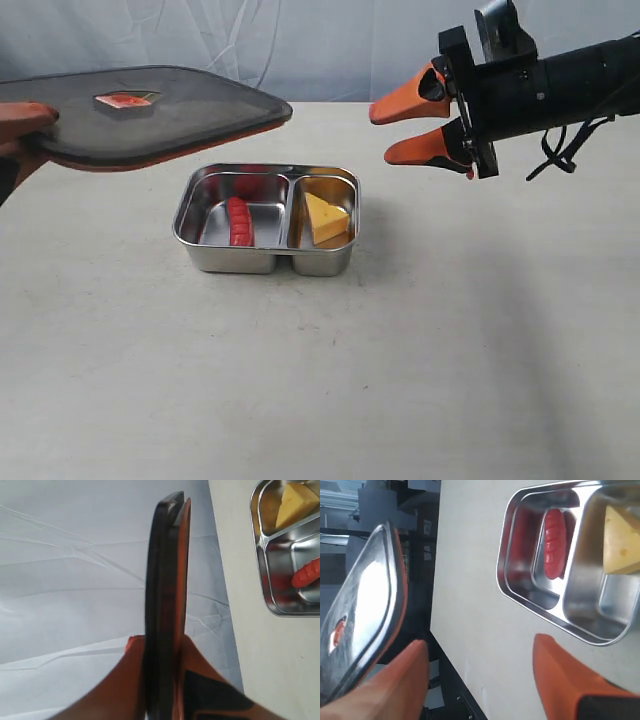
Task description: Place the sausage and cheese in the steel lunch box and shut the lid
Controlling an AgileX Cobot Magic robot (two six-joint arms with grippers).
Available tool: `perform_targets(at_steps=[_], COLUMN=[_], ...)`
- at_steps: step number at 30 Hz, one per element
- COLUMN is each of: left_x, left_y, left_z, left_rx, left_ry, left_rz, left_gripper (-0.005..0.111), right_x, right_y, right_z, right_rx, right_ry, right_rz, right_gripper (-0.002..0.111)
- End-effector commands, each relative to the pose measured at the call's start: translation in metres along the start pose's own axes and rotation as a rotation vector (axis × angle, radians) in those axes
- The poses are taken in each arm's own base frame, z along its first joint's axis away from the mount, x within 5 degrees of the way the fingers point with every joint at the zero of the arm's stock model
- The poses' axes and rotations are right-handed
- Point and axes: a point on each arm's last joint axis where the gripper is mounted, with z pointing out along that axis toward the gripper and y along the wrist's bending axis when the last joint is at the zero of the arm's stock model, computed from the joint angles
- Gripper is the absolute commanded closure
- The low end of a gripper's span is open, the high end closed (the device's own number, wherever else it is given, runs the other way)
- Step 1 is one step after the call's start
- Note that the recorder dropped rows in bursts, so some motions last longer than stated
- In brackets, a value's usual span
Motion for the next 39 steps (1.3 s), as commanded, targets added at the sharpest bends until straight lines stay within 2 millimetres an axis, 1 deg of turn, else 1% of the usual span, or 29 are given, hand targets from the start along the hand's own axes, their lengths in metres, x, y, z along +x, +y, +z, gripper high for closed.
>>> perform_targets(at_steps=[1,3,5,7,9,11,19,23,29,31,34,39], left_x=[-0.001,-0.001,-0.001,-0.002,-0.002,-0.002,-0.002,-0.002,-0.004,-0.005,-0.006,-0.006], left_y=[-0.018,-0.026,-0.034,-0.037,-0.037,-0.036,-0.036,-0.036,-0.036,-0.036,-0.037,-0.038], left_z=[-0.021,-0.028,-0.032,-0.033,-0.033,-0.033,-0.033,-0.033,-0.035,-0.038,-0.042,-0.046], left_rx=[0.001,0.008,0.024,0.025,0.019,0.012,0.017,0.017,0.01,0.007,0.005,0.014], left_ry=[-0.013,-0.016,-0.023,-0.027,-0.027,-0.028,-0.032,-0.034,-0.049,-0.061,-0.073,-0.079], left_rz=[-0.027,-0.032,-0.056,-0.074,-0.074,-0.081,-0.098,-0.103,-0.105,-0.109,-0.139,-0.14], left_gripper=[0.107,0.107,0.107,0.107,0.107,0.107,0.107,0.107,0.107,0.107,0.107,0.107], right_x=[0.001,0.005,0.011,0.017,0.025,0.03,0.039,0.044,0.062,0.064,0.061,0.057], right_y=[0.004,0.009,0.015,0.02,0.026,0.03,0.041,0.052,0.067,0.071,0.074,0.078], right_z=[0.006,0.013,0.024,0.036,0.048,0.056,0.072,0.083,0.105,0.108,0.108,0.108], right_rx=[-0.031,-0.03,-0.038,-0.044,-0.045,-0.049,-0.086,-0.144,-0.182,-0.198,-0.235,-0.274], right_ry=[0.004,0.031,0.065,0.104,0.15,0.178,0.207,0.2,0.264,0.263,0.229,0.194], right_rz=[-0.008,-0.021,-0.033,-0.048,-0.068,-0.079,-0.081,-0.058,-0.07,-0.063,-0.035,-0.011], right_gripper=[0.05,0.05,0.05,0.05,0.05,0.05,0.05,0.05,0.05,0.05,0.05,0.05])
